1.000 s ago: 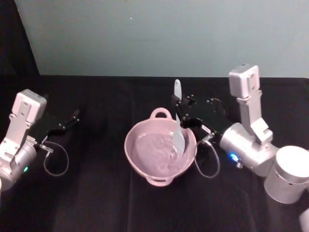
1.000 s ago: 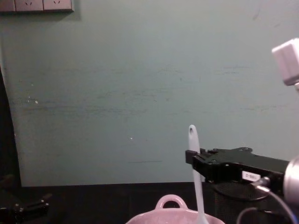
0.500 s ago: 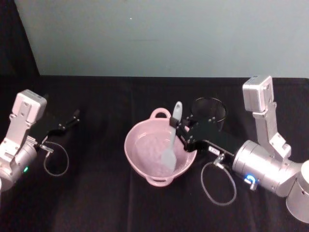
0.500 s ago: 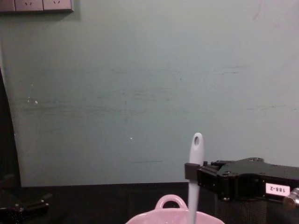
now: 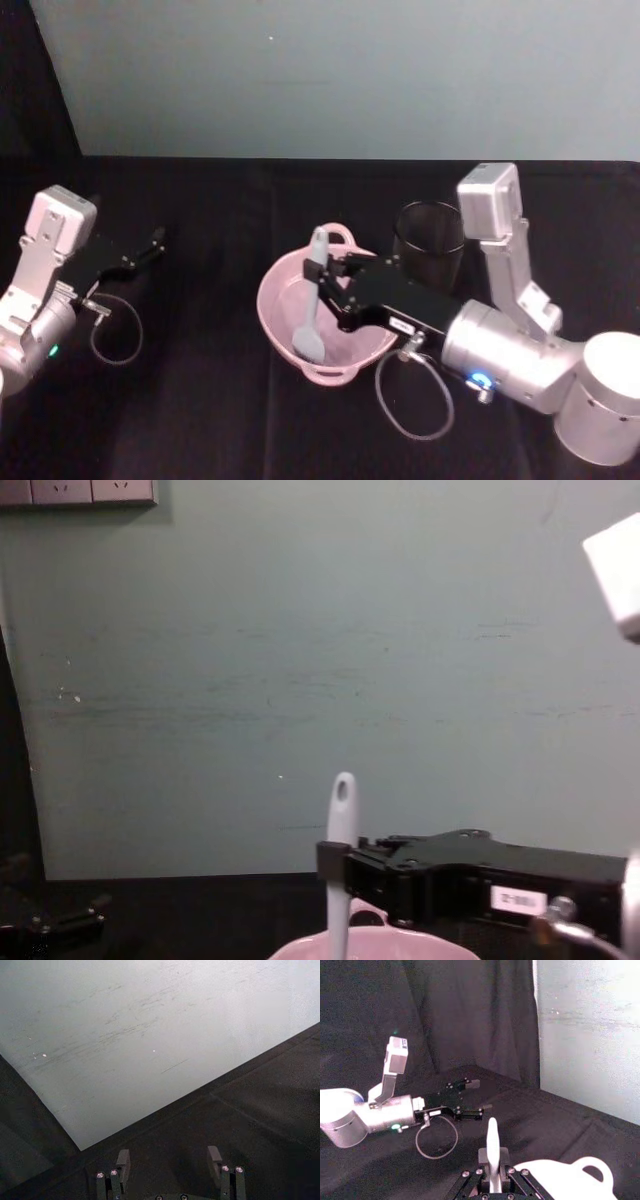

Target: Use the one hand to pick up the spoon and stir the clear water in the bowl.

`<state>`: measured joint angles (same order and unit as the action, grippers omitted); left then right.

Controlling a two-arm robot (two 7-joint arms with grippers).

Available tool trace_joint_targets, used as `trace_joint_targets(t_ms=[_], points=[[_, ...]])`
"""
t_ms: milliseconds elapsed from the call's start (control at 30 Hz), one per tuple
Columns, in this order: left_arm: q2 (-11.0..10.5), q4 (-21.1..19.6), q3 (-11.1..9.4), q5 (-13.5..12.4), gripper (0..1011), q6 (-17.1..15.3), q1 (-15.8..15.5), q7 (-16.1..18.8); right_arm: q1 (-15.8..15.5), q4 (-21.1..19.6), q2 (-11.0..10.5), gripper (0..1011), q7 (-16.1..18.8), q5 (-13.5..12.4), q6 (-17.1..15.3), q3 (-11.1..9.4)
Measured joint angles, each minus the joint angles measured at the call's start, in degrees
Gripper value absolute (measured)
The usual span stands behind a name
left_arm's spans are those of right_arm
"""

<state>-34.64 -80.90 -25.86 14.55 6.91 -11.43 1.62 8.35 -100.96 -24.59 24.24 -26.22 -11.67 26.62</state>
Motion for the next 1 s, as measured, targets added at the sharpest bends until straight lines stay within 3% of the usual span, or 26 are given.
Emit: trace_joint_targets(t_ms=[233, 600, 767, 1000], points=[[0.0, 0.0, 0.0, 0.0, 1011, 0.0, 0.0, 0.0, 3.2, 5.8, 3.7, 111, -1.7, 1.4, 4.0, 1.5], [0.0, 0.0, 0.0, 0.0, 1011, 0.0, 0.0, 0.0, 5.6, 13.2, 7.8, 111, -5.5, 4.4, 8.0, 0.0], [0.0, 0.0, 0.0, 0.0, 1011, 0.0, 0.0, 0.0, 4.4, 12.1, 7.5, 111, -7.9, 6.6, 8.3, -1.8], [0.0, 0.0, 0.0, 0.0, 1011, 0.0, 0.0, 0.0, 1.8, 8.1, 5.9, 111, -8.4, 7.5, 6.4, -3.4]])
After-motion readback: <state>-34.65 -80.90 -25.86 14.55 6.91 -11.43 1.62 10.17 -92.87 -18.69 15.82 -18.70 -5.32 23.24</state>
